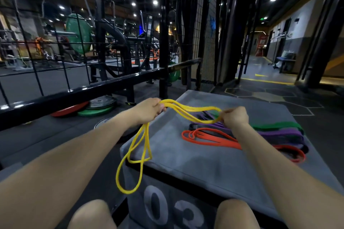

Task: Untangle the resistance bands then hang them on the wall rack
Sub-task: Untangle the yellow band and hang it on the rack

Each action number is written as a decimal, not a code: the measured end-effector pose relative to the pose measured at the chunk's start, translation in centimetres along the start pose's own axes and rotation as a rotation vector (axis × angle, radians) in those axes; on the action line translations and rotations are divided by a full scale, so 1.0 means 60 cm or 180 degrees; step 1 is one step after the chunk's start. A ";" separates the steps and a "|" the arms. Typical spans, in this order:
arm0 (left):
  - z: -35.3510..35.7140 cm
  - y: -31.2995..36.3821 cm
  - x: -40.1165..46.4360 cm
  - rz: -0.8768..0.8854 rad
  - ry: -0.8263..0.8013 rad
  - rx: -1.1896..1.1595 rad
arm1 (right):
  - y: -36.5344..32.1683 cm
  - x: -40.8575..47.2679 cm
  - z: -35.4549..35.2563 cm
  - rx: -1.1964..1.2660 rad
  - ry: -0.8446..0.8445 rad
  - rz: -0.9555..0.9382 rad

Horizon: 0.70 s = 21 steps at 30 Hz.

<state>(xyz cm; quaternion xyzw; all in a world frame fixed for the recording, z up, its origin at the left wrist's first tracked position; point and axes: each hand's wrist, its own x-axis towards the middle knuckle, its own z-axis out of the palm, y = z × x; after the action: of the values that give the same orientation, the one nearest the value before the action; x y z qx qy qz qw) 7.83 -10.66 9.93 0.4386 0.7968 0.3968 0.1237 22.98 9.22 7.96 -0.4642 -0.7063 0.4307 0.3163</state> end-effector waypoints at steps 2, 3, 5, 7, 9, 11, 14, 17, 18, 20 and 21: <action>-0.003 0.007 0.008 0.0010 -0.0096 0.0303 | -0.004 -0.022 0.002 -0.0644 -0.0073 -0.0561; -0.003 0.011 0.011 0.0044 -0.0153 0.0481 | -0.013 -0.032 0.006 -0.0848 -0.0082 -0.1018; -0.003 0.027 0.012 0.0189 -0.0261 0.0862 | -0.041 -0.055 0.024 -0.1108 -0.0265 -0.2000; -0.002 0.041 0.015 0.0303 -0.0301 0.1049 | -0.072 -0.078 0.054 -0.1221 -0.0570 -0.2805; -0.003 0.051 0.015 0.0291 -0.0273 0.1081 | -0.087 -0.093 0.085 -0.1376 -0.0717 -0.3378; -0.009 0.052 0.015 0.0197 -0.0200 0.0846 | -0.092 -0.094 0.103 -0.1723 -0.0651 -0.3554; -0.023 0.047 0.009 0.0146 -0.0179 0.0493 | -0.098 -0.100 0.104 -0.2165 -0.0427 -0.3680; -0.028 0.042 0.004 0.0254 -0.0067 0.0215 | -0.114 -0.108 0.090 -0.2264 -0.0519 -0.3826; -0.030 0.041 0.001 0.0303 -0.0029 0.0057 | -0.118 -0.110 0.084 -0.2295 -0.0552 -0.3804; -0.034 0.039 -0.008 0.0379 -0.0035 -0.0251 | -0.129 -0.116 0.075 -0.2329 -0.0541 -0.3762; -0.037 0.037 -0.013 0.0391 -0.0073 -0.0318 | -0.134 -0.120 0.073 -0.2343 -0.0528 -0.3763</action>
<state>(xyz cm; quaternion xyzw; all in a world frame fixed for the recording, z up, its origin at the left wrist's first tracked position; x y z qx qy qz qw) 8.37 -11.78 12.91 0.4845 0.7461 0.4379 0.1299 18.84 -0.44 12.96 -0.0449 -0.9621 -0.0467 0.2648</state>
